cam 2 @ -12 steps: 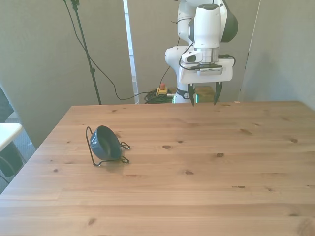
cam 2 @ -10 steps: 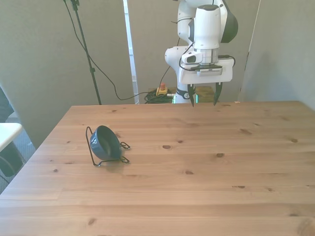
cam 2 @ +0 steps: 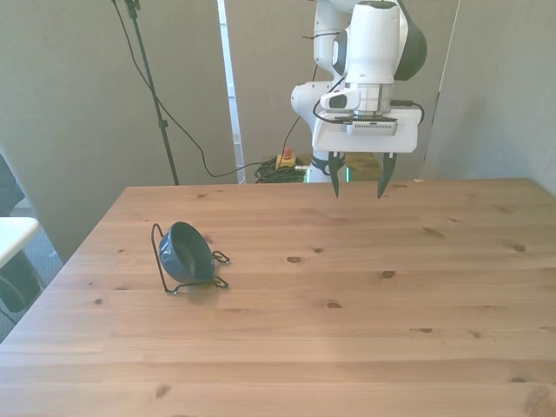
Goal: Unload the bowl
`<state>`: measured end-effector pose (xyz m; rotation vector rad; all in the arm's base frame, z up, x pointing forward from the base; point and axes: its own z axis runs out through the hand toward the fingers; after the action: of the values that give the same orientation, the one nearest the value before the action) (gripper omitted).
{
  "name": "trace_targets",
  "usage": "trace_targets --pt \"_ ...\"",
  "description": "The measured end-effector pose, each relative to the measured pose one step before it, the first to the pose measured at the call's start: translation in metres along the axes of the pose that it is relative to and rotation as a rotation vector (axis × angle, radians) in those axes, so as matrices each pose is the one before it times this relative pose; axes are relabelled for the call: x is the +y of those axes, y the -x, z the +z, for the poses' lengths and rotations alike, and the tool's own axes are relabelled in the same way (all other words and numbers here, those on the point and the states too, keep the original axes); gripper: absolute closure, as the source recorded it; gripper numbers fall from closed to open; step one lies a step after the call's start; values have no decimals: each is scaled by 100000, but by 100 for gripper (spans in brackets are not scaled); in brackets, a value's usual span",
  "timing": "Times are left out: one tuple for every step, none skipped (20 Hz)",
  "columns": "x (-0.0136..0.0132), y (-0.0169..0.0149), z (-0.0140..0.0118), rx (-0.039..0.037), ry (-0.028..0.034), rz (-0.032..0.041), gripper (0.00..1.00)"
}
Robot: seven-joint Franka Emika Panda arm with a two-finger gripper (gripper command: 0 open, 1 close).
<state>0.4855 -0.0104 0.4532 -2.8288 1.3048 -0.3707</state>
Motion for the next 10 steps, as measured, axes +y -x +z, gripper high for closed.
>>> trace_targets --pt "-458 -1029 13 2241 902 536 0" --pt "-411 -1177 -16 2353 585 692 0" --pt "-353 -1207 95 1894 609 389 0" --pt "-239 -1324 254 1702 745 455 0" --pt "-170 -1358 315 1812 775 681 0" --pt "-135 -1332 487 1545 1025 847 0" --pt "-34 -1289 579 1460 1218 1012 0" --pt "-11 -1168 564 1701 1420 874 0" --pt "-31 -971 555 1517 1368 784 0" --pt "52 -865 560 1565 1488 1039 0"
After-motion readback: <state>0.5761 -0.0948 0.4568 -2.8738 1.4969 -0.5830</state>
